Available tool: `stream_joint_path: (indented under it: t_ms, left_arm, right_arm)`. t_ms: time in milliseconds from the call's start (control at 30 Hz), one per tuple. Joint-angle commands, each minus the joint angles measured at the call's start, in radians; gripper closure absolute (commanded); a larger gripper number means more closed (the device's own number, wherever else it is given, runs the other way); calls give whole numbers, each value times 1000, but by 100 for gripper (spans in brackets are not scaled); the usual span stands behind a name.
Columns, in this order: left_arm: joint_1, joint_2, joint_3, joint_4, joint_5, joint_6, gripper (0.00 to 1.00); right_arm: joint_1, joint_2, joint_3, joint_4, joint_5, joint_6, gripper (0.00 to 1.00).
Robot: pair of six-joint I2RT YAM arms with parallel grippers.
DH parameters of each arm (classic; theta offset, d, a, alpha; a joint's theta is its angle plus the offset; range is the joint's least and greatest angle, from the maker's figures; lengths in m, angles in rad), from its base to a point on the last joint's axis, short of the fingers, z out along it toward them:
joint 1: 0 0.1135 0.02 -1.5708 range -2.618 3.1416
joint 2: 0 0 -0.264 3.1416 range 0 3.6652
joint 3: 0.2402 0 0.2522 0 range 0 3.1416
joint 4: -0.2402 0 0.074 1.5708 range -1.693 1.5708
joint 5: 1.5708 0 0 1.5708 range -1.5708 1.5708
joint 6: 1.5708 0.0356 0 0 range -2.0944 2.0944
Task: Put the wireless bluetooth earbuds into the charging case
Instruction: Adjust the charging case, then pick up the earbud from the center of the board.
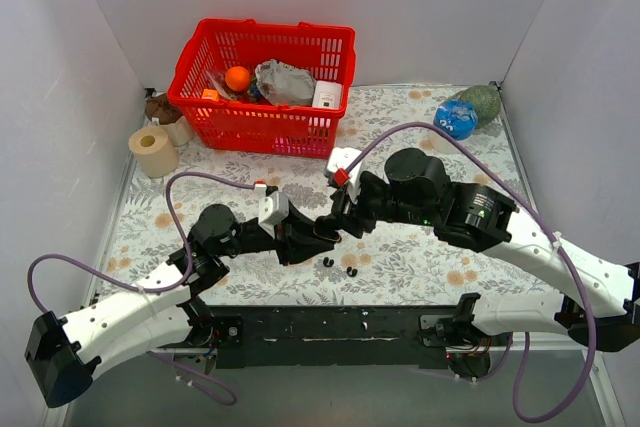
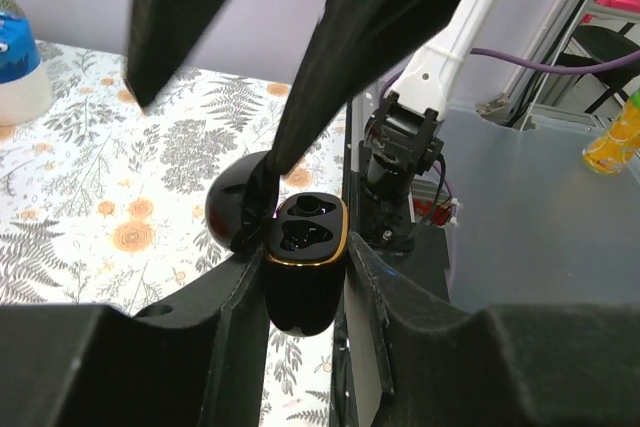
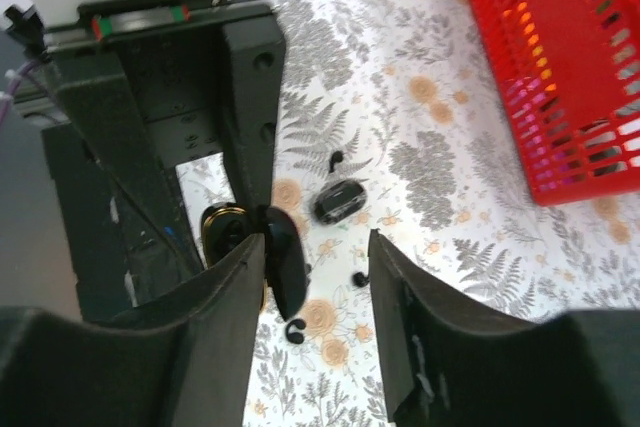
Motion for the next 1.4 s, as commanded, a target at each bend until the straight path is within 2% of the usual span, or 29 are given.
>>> stream_joint_path:
  t_ms: [0, 67, 300, 500, 567, 633, 667, 700, 800, 1033, 1233, 1367]
  left_arm:
    - [6, -48, -39, 25, -48, -19, 100]
    - [6, -70, -56, 32, -60, -31, 100]
    - [7, -143, -92, 28, -103, -47, 100]
    - [6, -304, -136, -30, -246, -36, 100]
    - [6, -366, -151, -63, -266, -39, 100]
    - [6, -416, -177, -88, -272, -54, 100]
    - [6, -429, -185, -91, -275, -64, 100]
    - [6, -441, -193, -94, -276, -73, 100]
    - [4, -473, -217, -94, -293, -107, 100]
    - [4, -434, -198, -103, -342, -154, 100]
    - [4, -476, -211, -114, -381, -163, 100]
    - [4, -519, -217, -139, -399, -171, 100]
  right_arm:
    - [0, -52, 45, 114, 103, 69, 44]
    - [-2, -72, 47, 131, 137, 91, 39]
    - [-3, -121, -31, 180, 253, 151, 38]
    - [-49, -194, -298, 201, 502, 354, 43]
    - [-115, -200, -425, 201, 438, 397, 46]
    - [-176, -207, -525, 239, 346, 454, 55]
    - [-187, -207, -568, 300, 248, 467, 57]
    - [-190, -204, -644, 325, 221, 483, 58]
    - [-189, -172, -714, 417, 128, 517, 63]
    - [-129, -43, -730, 404, 97, 502, 72]
    - [-102, -69, -806, 492, 101, 560, 68]
    - [-102, 12, -733, 514, 150, 536, 65]
